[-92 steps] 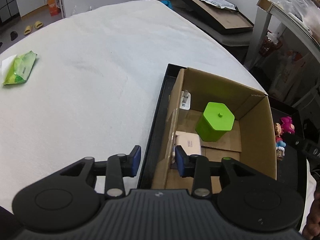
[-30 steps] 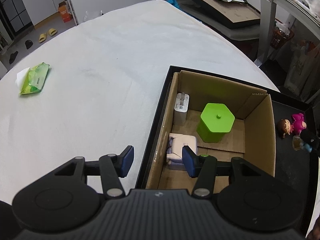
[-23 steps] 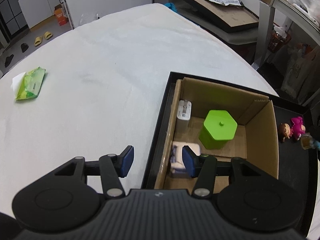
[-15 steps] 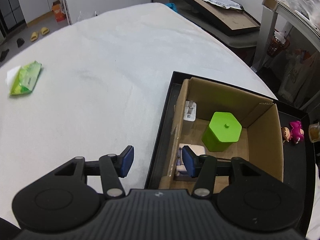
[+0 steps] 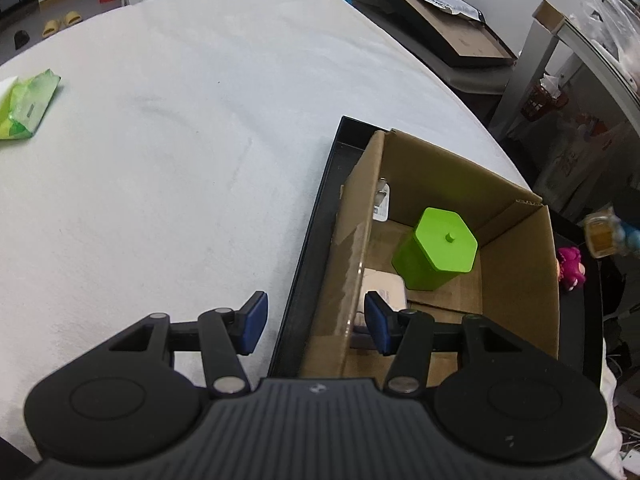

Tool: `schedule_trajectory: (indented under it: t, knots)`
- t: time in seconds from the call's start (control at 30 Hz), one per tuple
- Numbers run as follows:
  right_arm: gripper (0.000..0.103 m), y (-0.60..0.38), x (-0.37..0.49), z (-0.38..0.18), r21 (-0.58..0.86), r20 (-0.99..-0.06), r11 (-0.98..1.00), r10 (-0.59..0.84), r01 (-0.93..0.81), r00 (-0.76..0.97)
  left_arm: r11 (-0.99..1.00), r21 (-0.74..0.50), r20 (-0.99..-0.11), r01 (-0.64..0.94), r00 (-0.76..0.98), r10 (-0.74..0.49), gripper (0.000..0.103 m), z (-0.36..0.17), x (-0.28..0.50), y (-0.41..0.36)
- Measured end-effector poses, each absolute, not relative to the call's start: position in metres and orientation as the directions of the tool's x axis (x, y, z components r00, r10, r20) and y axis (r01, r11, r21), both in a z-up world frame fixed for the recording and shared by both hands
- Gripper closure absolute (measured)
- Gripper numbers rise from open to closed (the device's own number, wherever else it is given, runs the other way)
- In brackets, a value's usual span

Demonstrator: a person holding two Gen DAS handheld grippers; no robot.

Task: Organize rigid objects
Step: 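Carry the mug figurine with the right tool and release it into the box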

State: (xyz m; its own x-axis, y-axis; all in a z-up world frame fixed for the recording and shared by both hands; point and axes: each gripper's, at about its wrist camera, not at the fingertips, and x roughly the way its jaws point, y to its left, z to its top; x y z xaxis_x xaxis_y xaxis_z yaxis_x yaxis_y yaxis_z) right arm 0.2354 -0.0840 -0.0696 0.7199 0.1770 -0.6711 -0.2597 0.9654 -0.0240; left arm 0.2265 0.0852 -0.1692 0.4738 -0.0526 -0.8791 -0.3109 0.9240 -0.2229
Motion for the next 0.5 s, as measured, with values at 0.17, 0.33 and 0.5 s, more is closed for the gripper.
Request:
schedule_trajectory:
  t: [0.17,0.33,0.5]
  knots:
    - [0.066,-0.066,0.236,-0.076,-0.056,-0.693,0.960,0.161,-0.275,0.702,0.909,-0.278,-0.871,-0.309,0.481,-0.102,0.051,-0.171,0.223,0.094]
    - [0.065,-0.055,0.243,-0.085,-0.082,-0.711,0.959,0.134,-0.271,0.690,0.904,-0.321,-0.857,-0.282,0.492,-0.151,0.051,-0.171,0.219,0.094]
    - [0.065,-0.046,0.251,-0.094,-0.118,-0.730,0.953,0.108,-0.280,0.674,0.878,-0.386,-0.839,-0.283,0.504,-0.206,0.085,-0.175,0.218,0.098]
